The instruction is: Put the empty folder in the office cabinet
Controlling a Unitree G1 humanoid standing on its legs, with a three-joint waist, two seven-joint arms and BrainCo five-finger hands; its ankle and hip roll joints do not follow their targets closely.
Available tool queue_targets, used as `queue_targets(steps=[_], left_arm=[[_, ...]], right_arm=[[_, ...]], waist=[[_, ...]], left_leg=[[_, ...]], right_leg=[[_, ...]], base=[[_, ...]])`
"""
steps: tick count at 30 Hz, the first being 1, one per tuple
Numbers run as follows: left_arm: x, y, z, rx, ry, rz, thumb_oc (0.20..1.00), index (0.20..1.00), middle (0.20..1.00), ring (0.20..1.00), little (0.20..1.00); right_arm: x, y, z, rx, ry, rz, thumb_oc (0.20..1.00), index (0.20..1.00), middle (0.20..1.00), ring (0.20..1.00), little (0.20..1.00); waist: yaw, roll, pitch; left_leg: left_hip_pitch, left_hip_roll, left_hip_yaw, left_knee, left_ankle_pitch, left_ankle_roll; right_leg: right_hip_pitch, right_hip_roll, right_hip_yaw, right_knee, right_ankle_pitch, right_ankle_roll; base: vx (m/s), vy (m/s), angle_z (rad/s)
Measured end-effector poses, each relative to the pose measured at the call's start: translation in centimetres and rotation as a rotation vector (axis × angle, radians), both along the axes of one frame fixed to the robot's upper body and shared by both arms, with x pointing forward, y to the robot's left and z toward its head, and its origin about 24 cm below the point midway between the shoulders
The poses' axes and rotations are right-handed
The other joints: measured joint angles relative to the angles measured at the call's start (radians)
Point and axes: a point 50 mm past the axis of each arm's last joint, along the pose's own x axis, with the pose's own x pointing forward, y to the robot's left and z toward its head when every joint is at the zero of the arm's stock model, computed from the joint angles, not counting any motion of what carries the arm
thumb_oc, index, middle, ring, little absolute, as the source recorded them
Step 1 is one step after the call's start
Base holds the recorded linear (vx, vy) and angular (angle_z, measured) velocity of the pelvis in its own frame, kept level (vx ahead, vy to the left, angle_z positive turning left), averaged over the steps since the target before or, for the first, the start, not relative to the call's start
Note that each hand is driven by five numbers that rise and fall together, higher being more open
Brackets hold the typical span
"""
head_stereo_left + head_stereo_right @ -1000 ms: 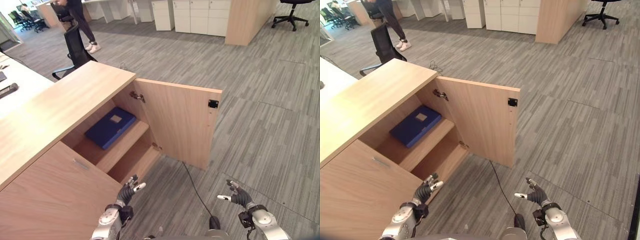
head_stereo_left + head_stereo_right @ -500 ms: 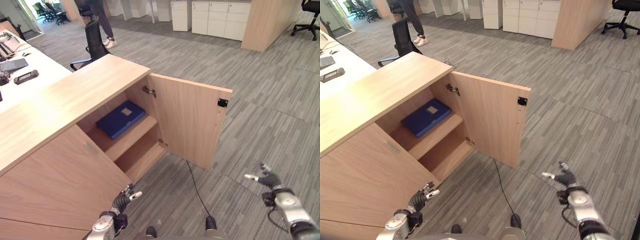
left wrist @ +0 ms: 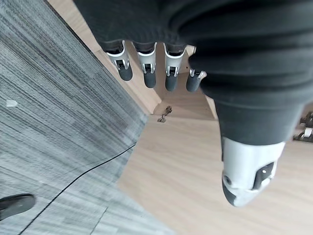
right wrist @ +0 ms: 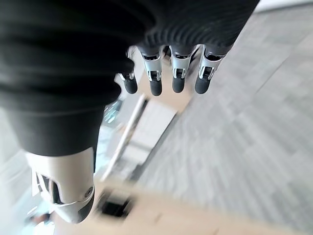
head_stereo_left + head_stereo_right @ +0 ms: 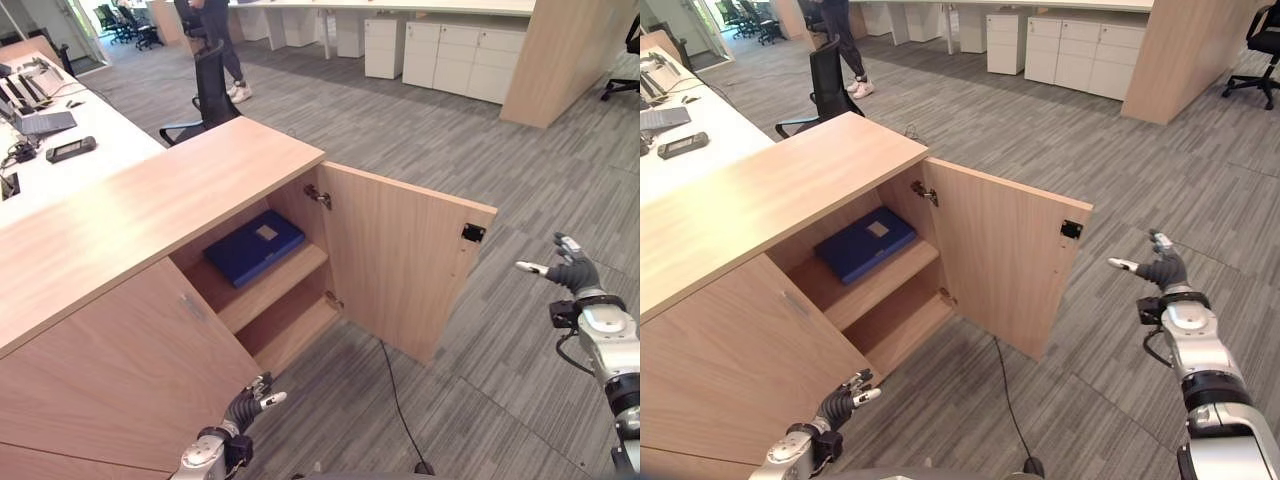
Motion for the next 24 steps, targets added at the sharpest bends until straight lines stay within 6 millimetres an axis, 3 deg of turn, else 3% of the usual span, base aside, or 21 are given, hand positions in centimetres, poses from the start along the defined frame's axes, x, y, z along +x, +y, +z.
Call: queue_targets(steps=[1, 3, 4, 5, 6, 8, 10, 11, 12, 13, 14, 15, 16, 18, 19, 24], left_arm=[[0.4, 0.5, 0.2, -0.004, -0.018, 0.041, 1.0, 1.0, 1.0, 1.0, 1.0], [0.0, 1.6, 0.1, 0.024, -0.001, 0.069, 1.0, 1.0, 1.0, 1.0, 1.0], [-0.2, 1.7, 0.0, 0.025, 0.008, 0.067, 1.0, 1.0, 1.0, 1.0, 1.0], [0.1, 2.7, 0.4, 0.056, 0.001, 0.069, 1.0, 1.0, 1.0, 1.0, 1.0], [0.1, 3.3, 0.3, 0.072, 0.015, 0.088, 1.0, 1.0, 1.0, 1.0, 1.0], [-1.5, 2.8, -0.8, 0.058, 0.091, 0.092, 1.0, 1.0, 1.0, 1.0, 1.0], [-1.4, 1.8, -1.0, 0.034, 0.091, 0.088, 1.0, 1.0, 1.0, 1.0, 1.0], [-0.5, 1.1, -0.9, 0.015, 0.069, 0.084, 1.0, 1.0, 1.0, 1.0, 1.0], [0.2, 1.0, -0.7, 0.02, 0.054, 0.078, 1.0, 1.0, 1.0, 1.0, 1.0], [0.4, 1.0, -0.6, 0.023, 0.047, 0.072, 1.0, 1.0, 1.0, 1.0, 1.0], [-0.2, 1.2, -1.1, 0.032, 0.08, 0.084, 1.0, 1.0, 1.0, 1.0, 1.0], [-1.8, 0.9, -2.1, 0.025, 0.144, 0.104, 1.0, 1.0, 1.0, 1.0, 1.0], [-2.1, 1.3, -2.1, 0.041, 0.149, 0.114, 1.0, 1.0, 1.0, 1.0, 1.0], [-2.2, 2.2, -1.6, 0.067, 0.129, 0.11, 1.0, 1.0, 1.0, 1.0, 1.0], [-2.4, 2.6, -1.6, 0.076, 0.133, 0.11, 1.0, 1.0, 1.0, 1.0, 1.0], [-3.2, 2.6, -1.8, 0.075, 0.149, 0.114, 1.0, 1.0, 1.0, 1.0, 1.0]], right_arm=[[-1.2, 1.3, -1.0, 0.054, -0.034, 0.022, 1.0, 1.0, 1.0, 1.0, 1.0], [-3.3, 4.0, -5.1, 0.144, 0.06, 0.076, 1.0, 1.0, 1.0, 1.0, 1.0], [-4.3, 4.2, -6.5, 0.166, 0.115, 0.072, 1.0, 1.0, 1.0, 1.0, 1.0], [-5.4, 4.9, -8.2, 0.223, 0.152, 0.045, 1.0, 1.0, 1.0, 1.0, 1.0], [-6.1, 5.3, -9.3, 0.255, 0.182, 0.028, 1.0, 1.0, 1.0, 1.0, 1.0], [-7.6, 4.9, -10.9, 0.279, 0.243, -0.028, 1.0, 1.0, 1.0, 1.0, 1.0], [-8.0, 4.6, -11.0, 0.277, 0.248, -0.049, 1.0, 1.0, 1.0, 1.0, 1.0], [-8.5, 4.8, -11.5, 0.279, 0.269, -0.046, 1.0, 1.0, 1.0, 1.0, 1.0], [-8.9, 4.9, -11.8, 0.283, 0.284, -0.046, 1.0, 1.0, 1.0, 1.0, 1.0], [-9.2, 5.1, -12.0, 0.288, 0.291, -0.047, 1.0, 1.0, 1.0, 1.0, 1.0], [-8.7, 5.8, -12.1, 0.296, 0.29, -0.026, 1.0, 1.0, 1.0, 1.0, 1.0], [-7.9, 6.3, -11.9, 0.281, 0.292, 0.018, 1.0, 1.0, 1.0, 1.0, 1.0], [-7.8, 7.0, -12.4, 0.305, 0.306, 0.019, 1.0, 1.0, 1.0, 1.0, 1.0], [-8.6, 8.0, -13.6, 0.342, 0.344, 0.02, 1.0, 1.0, 1.0, 1.0, 1.0], [-8.6, 8.1, -13.7, 0.346, 0.347, 0.022, 1.0, 1.0, 1.0, 1.0, 1.0], [-6.8, 8.2, -12.5, 0.331, 0.296, 0.047, 1.0, 1.0, 1.0, 1.0, 1.0]], waist=[[-0.003, 0.001, 0.015], [-0.007, -0.037, 0.034], [-0.004, -0.026, 0.032], [0.001, -0.067, 0.063], [-0.019, -0.095, 0.078], [-0.031, -0.104, 0.071], [-0.05, -0.091, 0.063], [-0.054, -0.099, 0.062], [-0.051, -0.101, 0.063], [-0.053, -0.102, 0.062], [-0.049, -0.104, 0.059], [-0.047, -0.008, 0.029], [-0.035, -0.008, 0.038], [-0.041, -0.059, 0.026], [-0.04, -0.096, 0.017], [-0.018, -0.067, 0.007]], left_leg=[[-0.003, 0.022, -0.006, 0.038, -0.012, -0.019], [-0.01, 0.035, 0.001, 0.116, -0.018, -0.02], [-0.033, 0.06, -0.003, 0.157, -0.025, -0.024], [-0.089, 0.064, -0.015, 0.264, -0.034, -0.043], [-0.107, 0.059, -0.019, 0.317, -0.021, -0.055], [-0.112, 0.058, -0.017, 0.321, 0.055, -0.059], [-0.122, 0.021, -0.017, 0.306, 0.047, -0.059], [-0.123, -0.074, -0.019, 0.203, 0.02, -0.016], [-0.126, -0.101, -0.021, 0.155, 0.011, -0.005], [-0.129, -0.123, -0.027, 0.128, -0.003, 0.003], [-0.126, -0.168, -0.043, 0.099, -0.053, 0.003], [-0.134, -0.135, -0.073, 0.05, -0.172, 0.061], [-0.132, -0.124, -0.048, 0.038, -0.084, 0.056], [-0.123, -0.159, -0.034, 0.025, -0.075, 0.05], [-0.099, -0.179, -0.021, 0.01, -0.073, 0.051], [-0.064, -0.178, 0.007, -0.018, 0.007, 0.093]], right_leg=[[-0.014, 0.022, 0.019, 0.061, -0.037, -0.022], [-0.027, 0.031, 0.042, 0.13, -0.091, -0.045], [-0.051, 0.054, 0.046, 0.182, -0.115, -0.059], [-0.168, 0.049, 0.045, 0.441, -0.228, -0.097], [-0.182, 0.036, 0.062, 0.472, -0.271, -0.116], [-0.157, 0.04, 0.076, 0.415, -0.268, -0.114], [-0.126, 0.038, 0.08, 0.315, -0.249, -0.113], [-0.076, 0.028, 0.101, 0.171, -0.211, -0.143], [-0.062, 0.028, 0.097, 0.136, -0.178, -0.149], [-0.067, 0.028, 0.093, 0.139, -0.166, -0.145], [-0.103, 0.02, 0.123, 0.161, -0.165, -0.138], [-0.13, 0.096, 0.157, 0.147, -0.163, -0.087], [-0.165, 0.11, 0.167, 0.244, -0.184, -0.078], [-0.162, 0.08, 0.184, 0.392, -0.249, -0.067], [-0.129, 0.057, 0.193, 0.357, -0.267, -0.082], [-0.087, 0.051, 0.19, 0.297, -0.248, -0.052]], base=[[0.03, -0.126, 0.01], [0.04, -0.17, -0.19], [0.08, -0.14, -0.43], [0.06, -0.086, -0.36], [0.08, -0.051, -0.37], [0.07, -0.007, -0.39], [0.1, -0.006, -0.47], [0.12, 0.019, -0.43], [0.14, 0.054, -0.34], [0.16, 0.083, -0.45], [0.19, 0.114, -0.95], [0.17, 0.105, -1.2], [0.14, 0.108, -0.87], [0.09, 0.108, 0.02], [0.08, 0.108, 0.12], [0.04, 0.11, -0.1]])
